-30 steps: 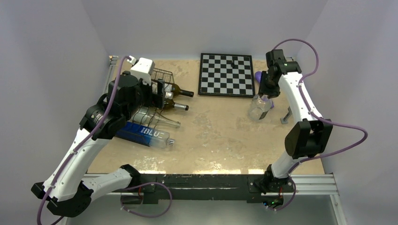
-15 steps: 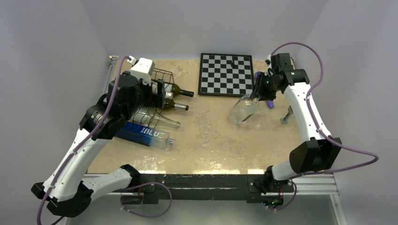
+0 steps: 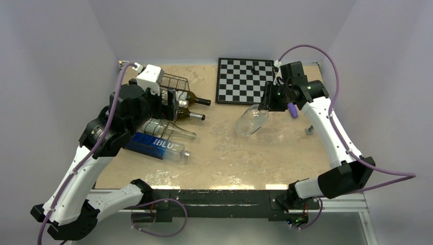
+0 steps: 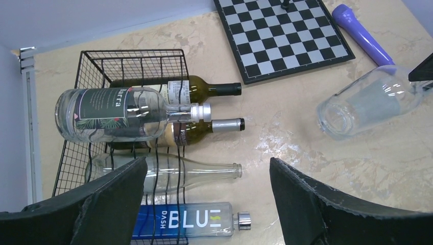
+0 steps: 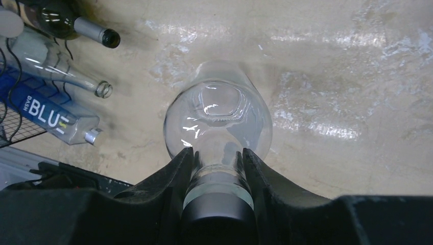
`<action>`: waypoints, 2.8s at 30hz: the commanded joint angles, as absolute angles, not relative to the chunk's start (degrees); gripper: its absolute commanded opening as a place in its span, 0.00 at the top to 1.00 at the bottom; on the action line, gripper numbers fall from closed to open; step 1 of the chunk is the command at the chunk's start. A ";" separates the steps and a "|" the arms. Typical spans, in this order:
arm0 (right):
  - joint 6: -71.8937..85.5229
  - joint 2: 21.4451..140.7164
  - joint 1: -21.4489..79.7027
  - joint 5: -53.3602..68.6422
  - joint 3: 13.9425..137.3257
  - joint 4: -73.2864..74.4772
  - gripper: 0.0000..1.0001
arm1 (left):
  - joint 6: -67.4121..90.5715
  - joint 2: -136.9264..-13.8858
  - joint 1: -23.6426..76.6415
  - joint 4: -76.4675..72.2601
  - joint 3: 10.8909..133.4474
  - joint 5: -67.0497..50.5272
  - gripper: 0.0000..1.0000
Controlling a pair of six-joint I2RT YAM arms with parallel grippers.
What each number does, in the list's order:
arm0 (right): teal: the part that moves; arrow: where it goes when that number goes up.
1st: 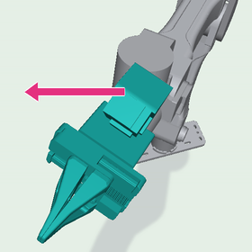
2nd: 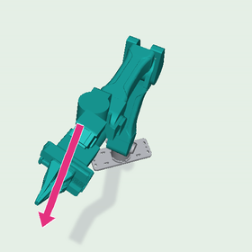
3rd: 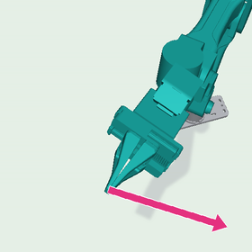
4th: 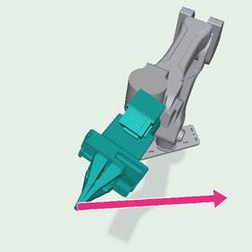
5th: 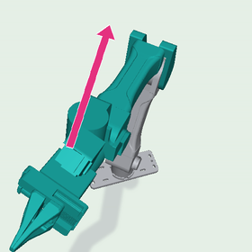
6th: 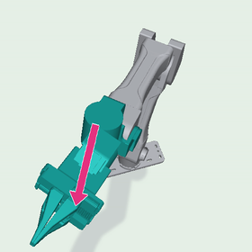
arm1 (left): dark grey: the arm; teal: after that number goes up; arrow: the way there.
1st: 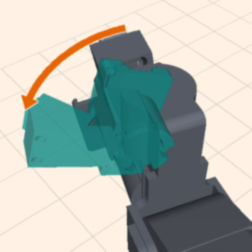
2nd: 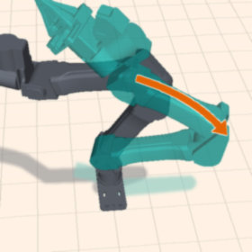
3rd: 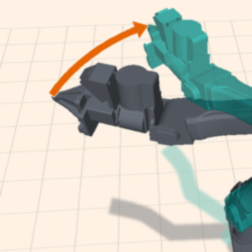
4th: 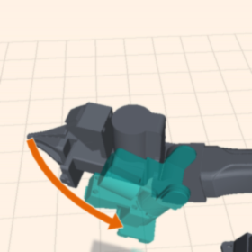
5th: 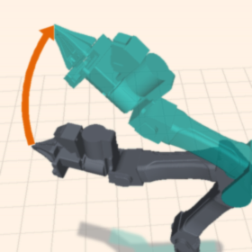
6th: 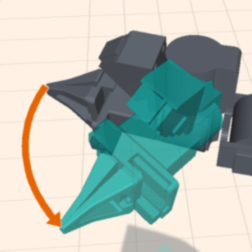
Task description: Put the wine bottle on the wine rack
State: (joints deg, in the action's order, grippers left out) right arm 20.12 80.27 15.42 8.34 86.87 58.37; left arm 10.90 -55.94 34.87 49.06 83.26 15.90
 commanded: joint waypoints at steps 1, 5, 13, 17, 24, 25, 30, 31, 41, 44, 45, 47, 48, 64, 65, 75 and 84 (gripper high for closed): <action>25.47 77.57 16.76 16.09 89.13 49.57 1.00 | 11.20 -55.67 34.53 49.91 86.12 14.96 0.07; 28.84 77.44 18.12 19.27 88.70 47.40 1.00 | 11.14 -55.47 34.47 50.83 87.28 14.48 0.07; 38.18 74.18 21.94 21.47 86.72 37.68 1.00 | 10.99 -54.25 34.53 52.03 90.87 13.47 0.07; 40.46 74.11 25.11 21.06 88.04 34.42 1.00 | 10.99 -54.10 34.54 52.80 93.16 13.59 0.07; 42.67 76.17 29.69 20.75 92.96 31.35 1.00 | 10.91 -53.82 34.54 52.80 96.47 14.14 0.07; 42.83 76.59 30.40 20.70 93.59 30.74 1.00 | 10.86 -53.80 34.50 52.75 96.77 14.21 0.07; 44.12 79.83 33.26 20.81 97.58 29.44 1.00 | 10.64 -53.84 34.52 52.67 97.86 14.15 0.07; 44.46 80.51 33.86 20.89 98.17 29.07 1.00 | 10.68 -53.73 34.54 52.79 97.88 14.08 0.07; 51.40 89.68 38.92 22.26 105.46 21.17 1.00 | 10.47 -52.78 34.53 53.50 98.72 14.45 0.07; 51.93 93.22 40.45 21.58 109.68 19.89 1.00 | 10.13 -52.32 34.54 53.32 99.56 14.99 0.07; 51.96 94.63 41.11 21.19 111.25 19.56 1.00 | 10.03 -52.24 34.52 53.35 100.01 15.33 0.07; 52.66 97.18 42.15 20.82 113.80 18.57 1.00 | 9.93 -52.08 34.52 53.39 100.95 16.34 0.07; 53.08 98.33 42.71 20.68 114.69 17.65 1.00 | 9.87 -51.88 34.54 53.28 101.43 16.85 0.07; 55.99 113.12 52.02 9.11 124.10 0.57 1.00 | 10.69 -48.57 34.62 54.55 102.56 15.03 0.07; 56.10 113.97 52.44 8.09 125.03 0.30 1.00 | 10.84 -48.21 34.63 54.27 102.08 14.74 0.07; 61.11 119.44 53.61 4.88 128.13 -5.11 1.00 | 11.69 -46.94 34.55 53.80 100.44 13.79 0.07; 62.40 119.98 53.89 4.22 128.50 -7.14 1.00 | 11.71 -46.69 34.57 53.75 99.82 13.63 0.07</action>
State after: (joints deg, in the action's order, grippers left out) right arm 56.53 123.87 53.36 3.73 122.13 11.27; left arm 11.35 -46.96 34.87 54.96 100.25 14.50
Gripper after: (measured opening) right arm 0.401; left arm 0.931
